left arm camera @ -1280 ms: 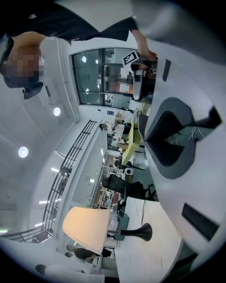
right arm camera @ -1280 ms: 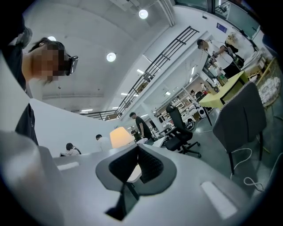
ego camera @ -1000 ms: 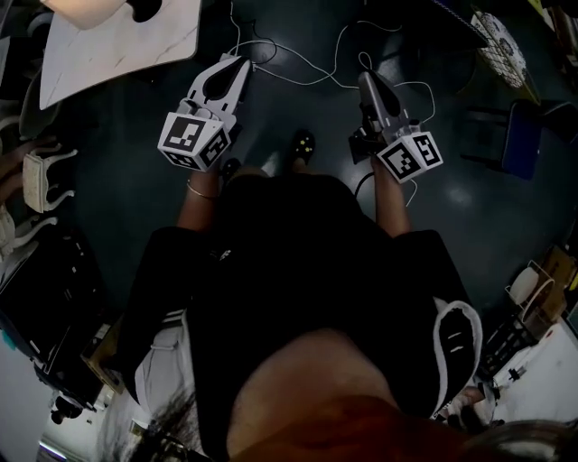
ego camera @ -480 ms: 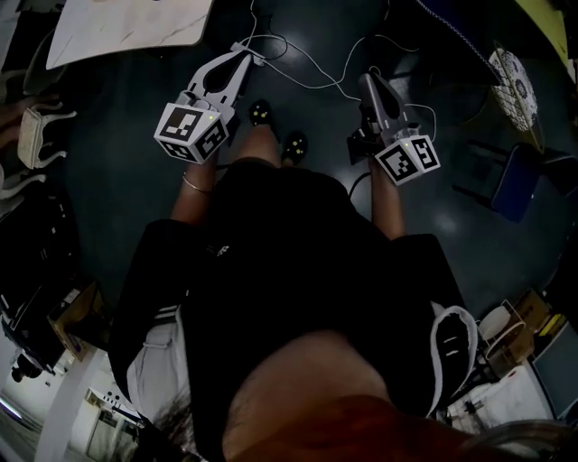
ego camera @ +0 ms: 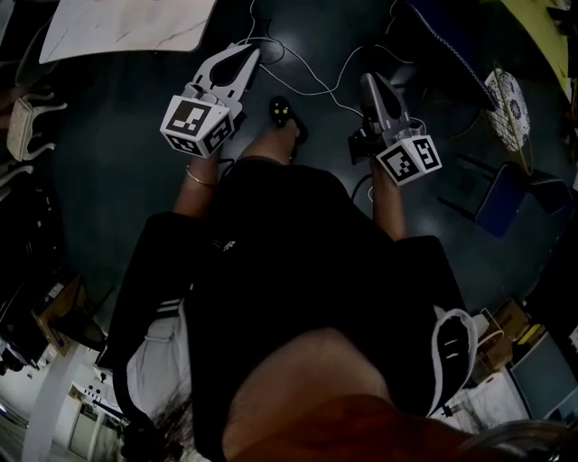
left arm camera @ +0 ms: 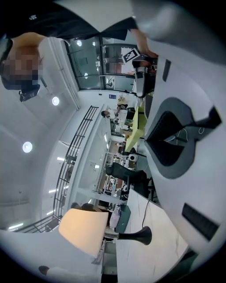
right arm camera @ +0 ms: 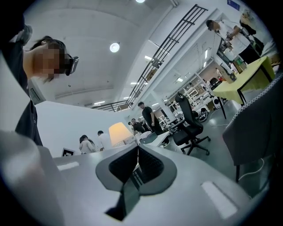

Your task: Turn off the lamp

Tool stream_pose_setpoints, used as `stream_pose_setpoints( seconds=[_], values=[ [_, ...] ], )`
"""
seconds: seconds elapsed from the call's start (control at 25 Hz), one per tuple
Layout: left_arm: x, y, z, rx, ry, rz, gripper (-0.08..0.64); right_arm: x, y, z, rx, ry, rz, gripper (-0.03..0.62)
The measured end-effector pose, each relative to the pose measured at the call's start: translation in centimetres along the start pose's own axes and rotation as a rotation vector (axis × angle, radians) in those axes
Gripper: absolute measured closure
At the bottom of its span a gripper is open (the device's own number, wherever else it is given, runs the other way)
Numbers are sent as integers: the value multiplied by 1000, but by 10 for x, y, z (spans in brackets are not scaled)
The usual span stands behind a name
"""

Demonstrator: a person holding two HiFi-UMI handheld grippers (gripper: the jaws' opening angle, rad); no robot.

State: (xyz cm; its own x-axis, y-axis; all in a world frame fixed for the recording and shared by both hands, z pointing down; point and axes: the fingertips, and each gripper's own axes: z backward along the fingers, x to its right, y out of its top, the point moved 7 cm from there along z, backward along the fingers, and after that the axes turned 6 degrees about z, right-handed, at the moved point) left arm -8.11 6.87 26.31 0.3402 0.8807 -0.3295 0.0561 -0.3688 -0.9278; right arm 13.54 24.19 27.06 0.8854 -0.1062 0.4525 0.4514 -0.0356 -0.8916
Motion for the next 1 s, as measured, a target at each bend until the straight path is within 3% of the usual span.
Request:
stream_pose_setpoints(
  seconds=[0.32,1.0],
  values=[
    [-25,-6,-31,-25,51,35,554,25,1,-45,-60,61,-5,591],
    [-88,-1,-72,29,165,99,554,56,10,-172,-222,225,24,589]
  ],
)
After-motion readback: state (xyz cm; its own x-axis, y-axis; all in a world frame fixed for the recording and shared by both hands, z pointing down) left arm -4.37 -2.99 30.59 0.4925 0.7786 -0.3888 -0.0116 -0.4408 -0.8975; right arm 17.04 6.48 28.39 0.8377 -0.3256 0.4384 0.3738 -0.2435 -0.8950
